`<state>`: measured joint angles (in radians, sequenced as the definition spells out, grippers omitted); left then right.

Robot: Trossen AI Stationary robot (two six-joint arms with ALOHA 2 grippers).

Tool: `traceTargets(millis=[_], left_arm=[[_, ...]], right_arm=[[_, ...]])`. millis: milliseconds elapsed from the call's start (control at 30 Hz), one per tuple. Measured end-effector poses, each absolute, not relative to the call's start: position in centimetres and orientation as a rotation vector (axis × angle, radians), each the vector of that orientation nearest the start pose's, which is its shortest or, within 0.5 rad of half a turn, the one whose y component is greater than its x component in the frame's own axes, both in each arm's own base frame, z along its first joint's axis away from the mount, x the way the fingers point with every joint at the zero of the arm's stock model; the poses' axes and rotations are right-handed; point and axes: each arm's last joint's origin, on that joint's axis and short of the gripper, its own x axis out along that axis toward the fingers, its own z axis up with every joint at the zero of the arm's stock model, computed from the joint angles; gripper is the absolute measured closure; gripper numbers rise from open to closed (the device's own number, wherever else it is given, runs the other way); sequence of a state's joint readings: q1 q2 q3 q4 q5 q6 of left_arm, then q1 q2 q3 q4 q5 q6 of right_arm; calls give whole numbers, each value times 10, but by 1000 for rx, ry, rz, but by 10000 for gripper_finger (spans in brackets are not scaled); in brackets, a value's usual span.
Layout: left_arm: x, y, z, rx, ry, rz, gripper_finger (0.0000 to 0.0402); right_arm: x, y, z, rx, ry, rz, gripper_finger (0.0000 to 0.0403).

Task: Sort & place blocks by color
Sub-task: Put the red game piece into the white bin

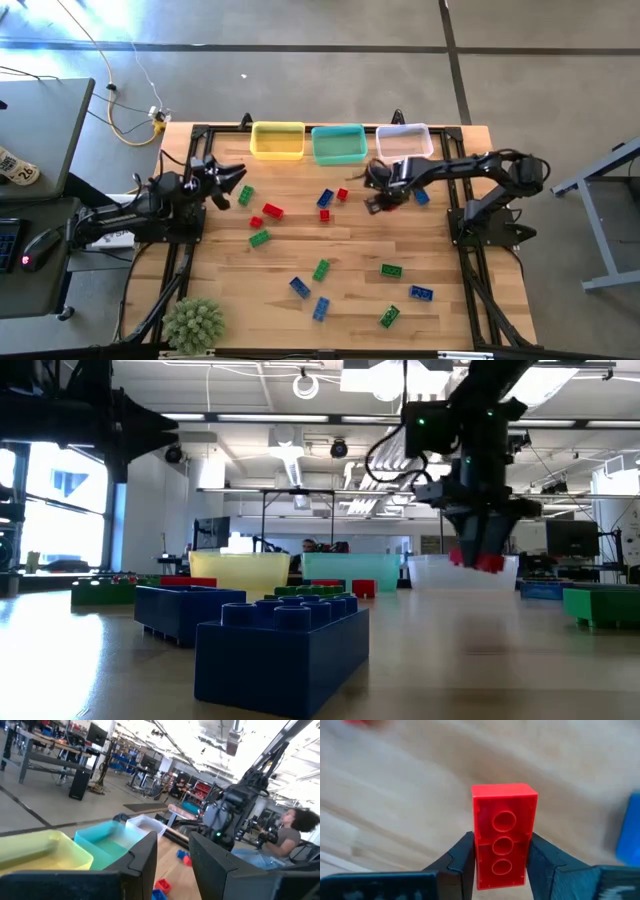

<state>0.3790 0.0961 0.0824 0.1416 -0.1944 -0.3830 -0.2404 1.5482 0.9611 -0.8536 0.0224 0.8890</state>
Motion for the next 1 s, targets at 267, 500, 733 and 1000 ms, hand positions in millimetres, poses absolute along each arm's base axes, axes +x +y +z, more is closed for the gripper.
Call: traceTargets(millis=[267,500,733,1000], left_arm=[[92,42,219,-321,-154,543,298],[99,45,242,-251,5,580,298],[107,50,266,-244,252,650,298],[125,58,282,-244,460,712,298]], right_arm=[[263,-114,223,712,1130,-837,290],[254,-159,251,594,1055,-862,290],[227,-198,254,565,1066,-923,290],[195,-230,247,581,1095,-992,290]])
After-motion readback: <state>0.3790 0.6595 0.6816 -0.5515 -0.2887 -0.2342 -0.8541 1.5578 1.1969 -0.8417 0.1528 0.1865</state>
